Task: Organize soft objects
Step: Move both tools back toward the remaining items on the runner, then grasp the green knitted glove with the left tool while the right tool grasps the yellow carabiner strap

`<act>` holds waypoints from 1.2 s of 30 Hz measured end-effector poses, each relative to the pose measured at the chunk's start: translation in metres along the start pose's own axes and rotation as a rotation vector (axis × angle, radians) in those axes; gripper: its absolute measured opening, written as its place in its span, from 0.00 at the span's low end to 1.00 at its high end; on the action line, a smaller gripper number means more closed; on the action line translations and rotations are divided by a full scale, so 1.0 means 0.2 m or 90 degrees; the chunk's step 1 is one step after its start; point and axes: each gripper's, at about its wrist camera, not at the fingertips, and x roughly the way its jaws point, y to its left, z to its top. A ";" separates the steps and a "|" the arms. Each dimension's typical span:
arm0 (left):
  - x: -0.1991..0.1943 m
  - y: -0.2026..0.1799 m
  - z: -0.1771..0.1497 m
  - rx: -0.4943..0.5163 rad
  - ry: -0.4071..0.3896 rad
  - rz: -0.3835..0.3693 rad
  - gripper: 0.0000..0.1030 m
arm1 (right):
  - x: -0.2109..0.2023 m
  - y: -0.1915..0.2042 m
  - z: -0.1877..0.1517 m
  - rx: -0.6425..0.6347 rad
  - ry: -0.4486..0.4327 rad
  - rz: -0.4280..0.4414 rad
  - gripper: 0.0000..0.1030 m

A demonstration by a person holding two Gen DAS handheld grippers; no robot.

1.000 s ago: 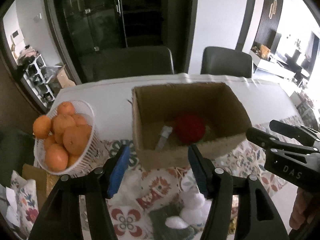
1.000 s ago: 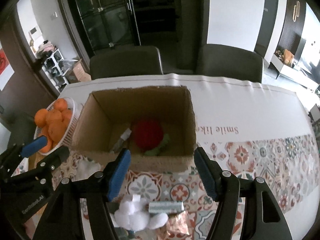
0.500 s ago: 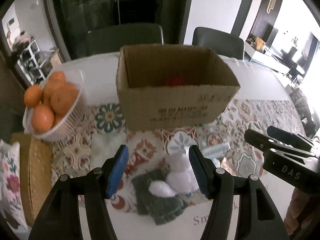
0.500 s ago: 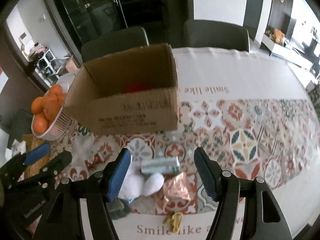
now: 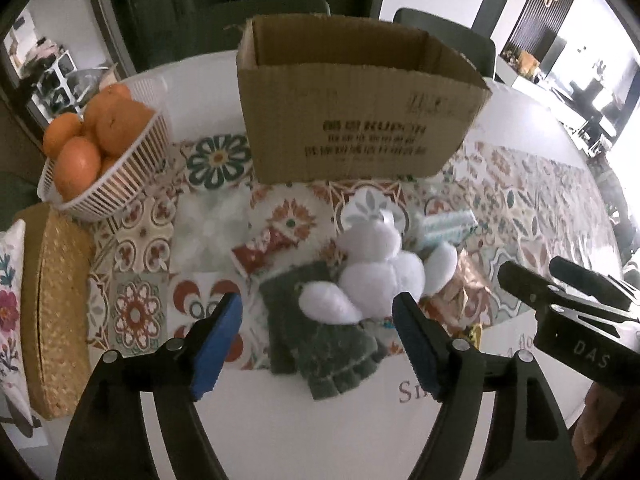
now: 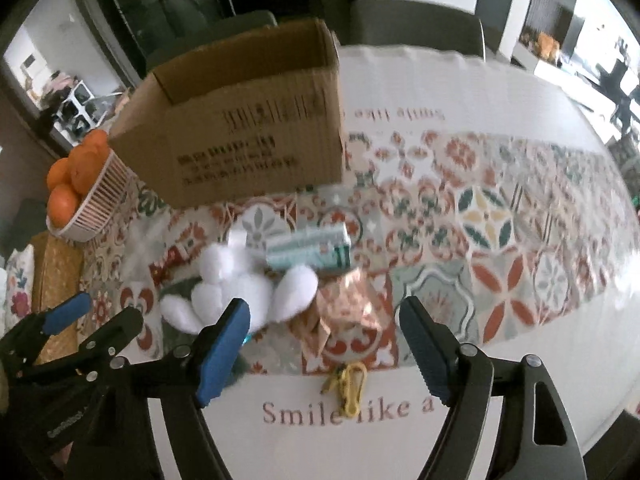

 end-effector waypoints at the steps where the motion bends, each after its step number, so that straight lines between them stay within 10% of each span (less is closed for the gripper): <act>1: 0.01 0.00 -0.01 0.000 0.004 -0.002 0.80 | 0.01 -0.01 -0.01 0.004 0.009 0.003 0.76; 36: 0.52 -0.04 -0.15 -0.034 0.169 -0.023 0.81 | 0.44 -0.14 -0.28 0.087 0.159 -0.049 0.76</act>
